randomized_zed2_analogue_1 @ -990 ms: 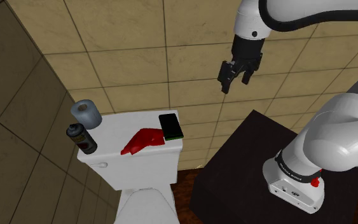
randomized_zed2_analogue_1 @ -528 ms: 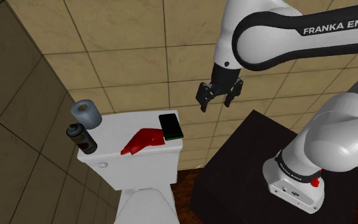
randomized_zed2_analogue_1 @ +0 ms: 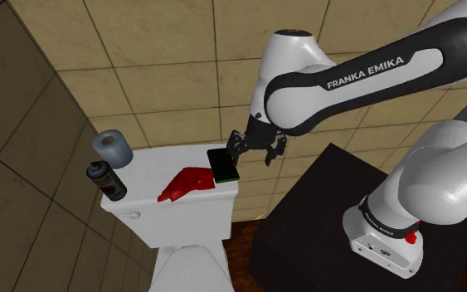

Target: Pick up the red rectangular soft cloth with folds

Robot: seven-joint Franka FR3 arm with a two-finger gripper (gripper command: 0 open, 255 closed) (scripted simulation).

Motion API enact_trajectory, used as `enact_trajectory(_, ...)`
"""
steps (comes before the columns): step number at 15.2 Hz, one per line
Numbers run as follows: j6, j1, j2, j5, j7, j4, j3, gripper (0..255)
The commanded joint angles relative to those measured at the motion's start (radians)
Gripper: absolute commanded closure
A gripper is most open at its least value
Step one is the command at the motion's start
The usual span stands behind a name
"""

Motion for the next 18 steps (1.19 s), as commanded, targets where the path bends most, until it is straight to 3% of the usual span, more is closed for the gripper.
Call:
enact_trajectory(1,0.11,0.003,0.095,0.046,0.045,0.01,0.035,0)
enact_trajectory(6,0.349,0.004,0.342,0.114,0.167,0.083,0.109,0)
enact_trajectory(10,0.524,0.011,0.547,0.107,0.285,0.17,0.134,0)
enact_trajectory(13,0.633,0.042,0.694,0.072,0.387,0.247,0.115,0)
enact_trajectory(18,0.757,0.137,0.91,0.052,0.523,0.405,0.033,0)
